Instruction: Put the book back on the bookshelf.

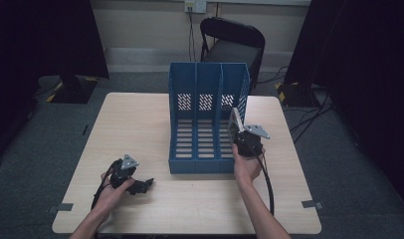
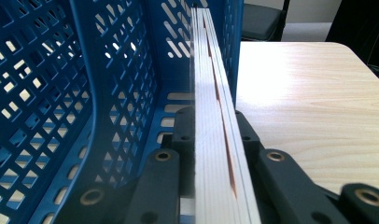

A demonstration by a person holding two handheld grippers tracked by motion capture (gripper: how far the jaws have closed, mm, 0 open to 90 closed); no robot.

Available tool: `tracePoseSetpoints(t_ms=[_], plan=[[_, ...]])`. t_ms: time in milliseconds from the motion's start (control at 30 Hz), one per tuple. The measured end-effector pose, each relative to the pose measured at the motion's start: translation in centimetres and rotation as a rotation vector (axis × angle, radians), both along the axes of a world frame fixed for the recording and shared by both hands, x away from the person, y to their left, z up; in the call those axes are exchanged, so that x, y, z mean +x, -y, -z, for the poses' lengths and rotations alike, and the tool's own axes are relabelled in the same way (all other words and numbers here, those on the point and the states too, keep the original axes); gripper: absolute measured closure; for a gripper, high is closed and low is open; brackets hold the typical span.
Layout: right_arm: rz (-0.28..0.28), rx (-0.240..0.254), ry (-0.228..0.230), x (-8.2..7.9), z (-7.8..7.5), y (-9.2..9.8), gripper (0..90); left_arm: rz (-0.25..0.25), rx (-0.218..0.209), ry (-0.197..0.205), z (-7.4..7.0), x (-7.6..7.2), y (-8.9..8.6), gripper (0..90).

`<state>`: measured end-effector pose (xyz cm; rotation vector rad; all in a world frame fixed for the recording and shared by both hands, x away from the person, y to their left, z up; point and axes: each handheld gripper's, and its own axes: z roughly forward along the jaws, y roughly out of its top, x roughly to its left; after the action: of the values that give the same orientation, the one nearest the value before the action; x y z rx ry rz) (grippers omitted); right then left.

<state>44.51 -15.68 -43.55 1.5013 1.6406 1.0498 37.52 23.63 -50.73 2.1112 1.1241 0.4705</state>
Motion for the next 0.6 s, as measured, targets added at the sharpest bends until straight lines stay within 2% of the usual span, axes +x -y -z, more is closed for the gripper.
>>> tracePoseSetpoints(t_ms=[167, 333, 467, 600], plan=[[0.011, -0.004, 0.015, -0.1, -0.1, 0.0, 73.7, 0.000, 0.000, 0.000, 0.0, 0.0, 0.0, 0.8], [-0.005, -0.002, 0.028, -0.2, -0.9, 0.3, 71.3, 0.000, 0.000, 0.000, 0.0, 0.0, 0.0, 0.8], [-0.025, 0.012, 0.012, 0.0, -1.0, 0.5, 75.4, -0.002, -0.002, -0.001, 0.0, 0.0, 0.0, 0.8], [-0.006, 0.000, 0.023, -0.1, -1.0, 0.1, 76.6, -0.002, -0.002, -0.001, 0.0, 0.0, 0.0, 0.8]])
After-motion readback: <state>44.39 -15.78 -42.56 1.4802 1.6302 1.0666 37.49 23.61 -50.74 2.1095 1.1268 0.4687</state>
